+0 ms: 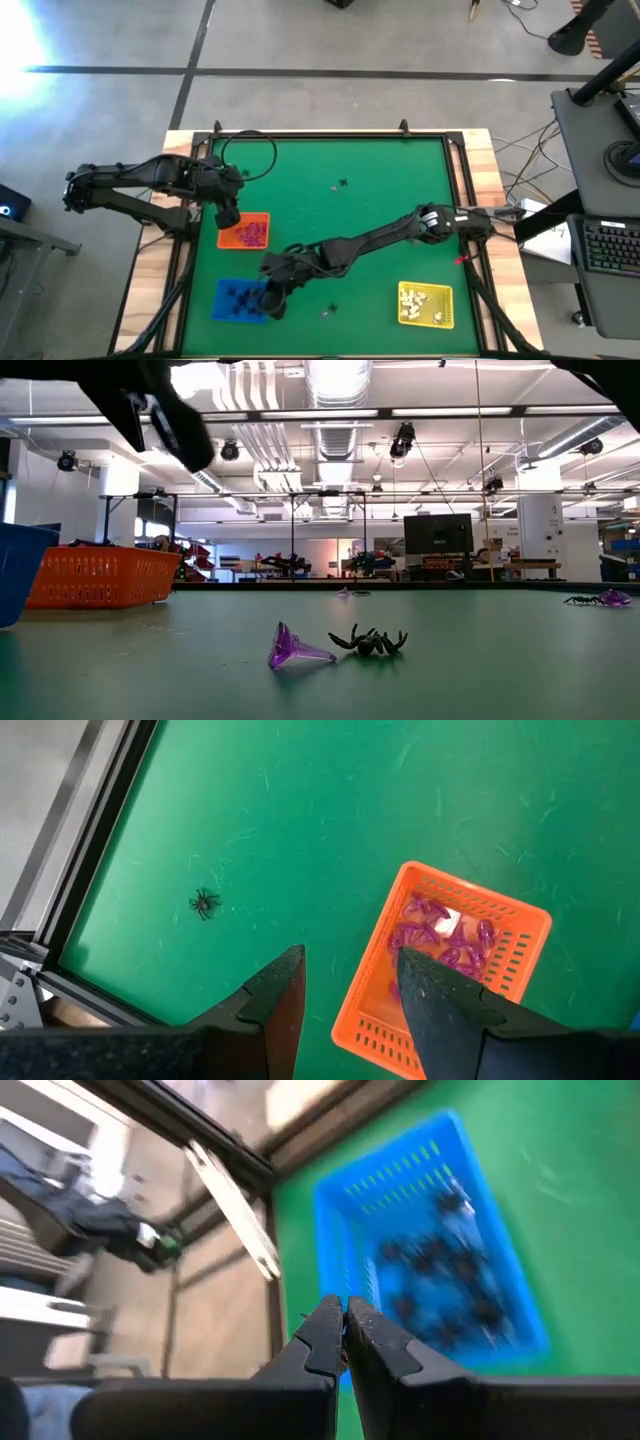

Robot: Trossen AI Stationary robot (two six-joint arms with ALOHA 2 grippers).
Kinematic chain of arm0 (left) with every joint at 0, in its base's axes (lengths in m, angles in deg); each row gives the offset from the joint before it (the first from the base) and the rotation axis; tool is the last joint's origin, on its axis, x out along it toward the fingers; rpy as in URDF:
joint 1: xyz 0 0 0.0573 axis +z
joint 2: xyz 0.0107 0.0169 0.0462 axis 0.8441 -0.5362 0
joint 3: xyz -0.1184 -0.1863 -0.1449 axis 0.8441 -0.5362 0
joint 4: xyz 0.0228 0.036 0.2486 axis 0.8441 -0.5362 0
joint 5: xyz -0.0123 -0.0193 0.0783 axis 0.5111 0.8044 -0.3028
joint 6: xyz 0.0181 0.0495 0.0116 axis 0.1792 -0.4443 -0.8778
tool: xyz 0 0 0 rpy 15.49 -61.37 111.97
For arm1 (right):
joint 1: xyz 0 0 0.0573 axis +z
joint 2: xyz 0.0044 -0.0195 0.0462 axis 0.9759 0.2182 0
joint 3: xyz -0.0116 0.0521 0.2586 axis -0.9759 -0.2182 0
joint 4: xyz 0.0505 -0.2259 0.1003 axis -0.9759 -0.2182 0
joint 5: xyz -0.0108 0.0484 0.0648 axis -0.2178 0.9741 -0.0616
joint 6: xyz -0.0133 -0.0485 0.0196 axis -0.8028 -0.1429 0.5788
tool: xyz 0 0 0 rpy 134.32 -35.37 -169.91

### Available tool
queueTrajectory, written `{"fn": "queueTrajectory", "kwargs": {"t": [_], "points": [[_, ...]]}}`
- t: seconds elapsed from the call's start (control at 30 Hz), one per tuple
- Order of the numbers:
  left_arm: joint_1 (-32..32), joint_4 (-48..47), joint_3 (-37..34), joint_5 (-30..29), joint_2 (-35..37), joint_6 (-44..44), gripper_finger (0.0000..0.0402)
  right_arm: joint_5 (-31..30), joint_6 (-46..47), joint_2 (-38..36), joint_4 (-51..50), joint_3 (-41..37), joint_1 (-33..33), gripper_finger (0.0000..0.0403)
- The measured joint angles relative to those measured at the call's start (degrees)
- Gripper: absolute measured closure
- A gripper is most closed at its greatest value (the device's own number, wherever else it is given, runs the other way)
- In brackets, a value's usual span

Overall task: Sort Halloween decoration
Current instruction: Put the black spider toy into the blue bin

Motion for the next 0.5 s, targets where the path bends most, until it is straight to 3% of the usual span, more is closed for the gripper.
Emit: {"fn": "queueTrajectory", "kwargs": {"t": [0.3, 0.5], "points": [[0.0, 0.1, 0.0, -0.4, -0.3, 0.0, 0.0259, 1.8, 0.3, 3.1, 7.5, 0.1, -0.7, 0.0394], [0.0, 0.0, 0.0, -4.5, -0.7, 1.4, 0.0259, 3.6, 0.1, 3.8, 7.4, 0.1, -1.0, 0.0383]]}}
